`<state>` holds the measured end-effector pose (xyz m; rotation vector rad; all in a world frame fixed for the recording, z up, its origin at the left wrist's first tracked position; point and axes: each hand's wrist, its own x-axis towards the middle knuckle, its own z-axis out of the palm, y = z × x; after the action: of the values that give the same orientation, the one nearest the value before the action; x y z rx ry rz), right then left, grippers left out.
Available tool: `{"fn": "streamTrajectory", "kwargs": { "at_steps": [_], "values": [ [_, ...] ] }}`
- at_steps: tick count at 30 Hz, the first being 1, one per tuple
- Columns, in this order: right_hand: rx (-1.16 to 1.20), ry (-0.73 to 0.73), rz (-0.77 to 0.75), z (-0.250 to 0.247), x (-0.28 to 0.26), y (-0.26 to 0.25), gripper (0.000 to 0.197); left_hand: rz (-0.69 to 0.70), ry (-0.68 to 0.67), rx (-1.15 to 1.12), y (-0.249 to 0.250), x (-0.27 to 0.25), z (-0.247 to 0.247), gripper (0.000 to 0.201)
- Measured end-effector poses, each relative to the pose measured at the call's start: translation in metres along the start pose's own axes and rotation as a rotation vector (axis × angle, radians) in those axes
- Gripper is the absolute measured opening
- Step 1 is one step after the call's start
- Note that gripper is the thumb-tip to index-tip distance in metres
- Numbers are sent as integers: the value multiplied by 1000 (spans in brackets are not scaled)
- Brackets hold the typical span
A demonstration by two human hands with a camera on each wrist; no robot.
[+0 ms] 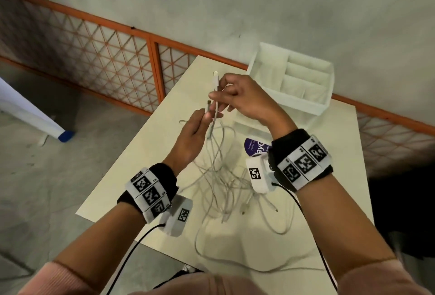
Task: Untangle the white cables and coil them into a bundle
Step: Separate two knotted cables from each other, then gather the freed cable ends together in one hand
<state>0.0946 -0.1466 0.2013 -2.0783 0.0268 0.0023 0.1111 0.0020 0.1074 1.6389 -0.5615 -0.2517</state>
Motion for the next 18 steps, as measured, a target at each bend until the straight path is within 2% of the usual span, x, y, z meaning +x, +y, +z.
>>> {"fn": "streamTrajectory", "kwargs": {
  "at_steps": [3,5,8,11,13,15,16,18],
  "values": [
    [25,131,-62,2,-5,0,20,26,-58,-146,21,3,4,32],
    [132,156,-9,13,-11,8,37,45,-60,-211,30,2,4,29],
    [381,-28,101,40,-26,31,62,62,-29,-205,35,0,1,29],
    [327,-253,163,65,-37,58,69,62,8,-211,42,-2,-6,31],
    [188,-372,147,74,-42,74,50,80,32,-219,46,-3,-12,31],
    [67,-403,99,73,-46,87,24,88,73,-212,47,-4,-18,31],
    [4,-402,84,69,-45,95,17,94,98,-219,48,-5,-21,32],
    [-150,-386,79,62,-44,110,16,124,149,-221,50,-7,-28,32]
  ]
}}
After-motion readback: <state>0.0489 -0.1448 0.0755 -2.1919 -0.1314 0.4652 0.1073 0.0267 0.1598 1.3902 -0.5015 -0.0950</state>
